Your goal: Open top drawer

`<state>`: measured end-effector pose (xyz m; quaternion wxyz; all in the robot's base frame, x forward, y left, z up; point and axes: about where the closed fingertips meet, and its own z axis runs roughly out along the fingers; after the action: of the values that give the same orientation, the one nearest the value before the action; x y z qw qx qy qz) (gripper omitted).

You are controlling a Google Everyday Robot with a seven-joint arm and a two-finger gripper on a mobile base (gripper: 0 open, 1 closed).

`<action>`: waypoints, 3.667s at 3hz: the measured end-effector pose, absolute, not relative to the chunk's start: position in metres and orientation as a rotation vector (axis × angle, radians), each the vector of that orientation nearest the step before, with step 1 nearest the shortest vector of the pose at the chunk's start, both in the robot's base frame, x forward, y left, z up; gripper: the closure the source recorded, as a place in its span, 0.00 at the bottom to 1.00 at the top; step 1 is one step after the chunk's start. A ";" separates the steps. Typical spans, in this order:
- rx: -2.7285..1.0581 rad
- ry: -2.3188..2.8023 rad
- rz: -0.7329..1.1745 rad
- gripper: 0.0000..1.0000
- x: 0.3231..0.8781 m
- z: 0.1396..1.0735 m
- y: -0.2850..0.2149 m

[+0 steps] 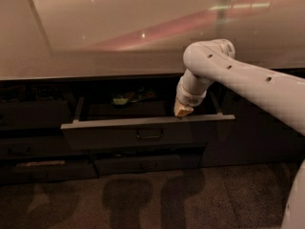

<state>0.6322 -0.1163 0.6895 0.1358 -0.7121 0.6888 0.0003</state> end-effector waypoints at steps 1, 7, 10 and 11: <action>-2.070 2.025 0.038 1.00 0.630 0.672 -0.125; -2.083 1.959 0.000 1.00 0.515 0.640 -0.139; -2.098 1.969 0.008 0.58 0.484 0.622 -0.146; -2.098 1.969 0.008 0.34 0.484 0.622 -0.146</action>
Offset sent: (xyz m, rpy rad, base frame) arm -0.0022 -0.0085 -0.0181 -0.0007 0.0376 -0.0081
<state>0.4836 -0.1456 0.6223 0.1318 -0.7227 0.6785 0.0027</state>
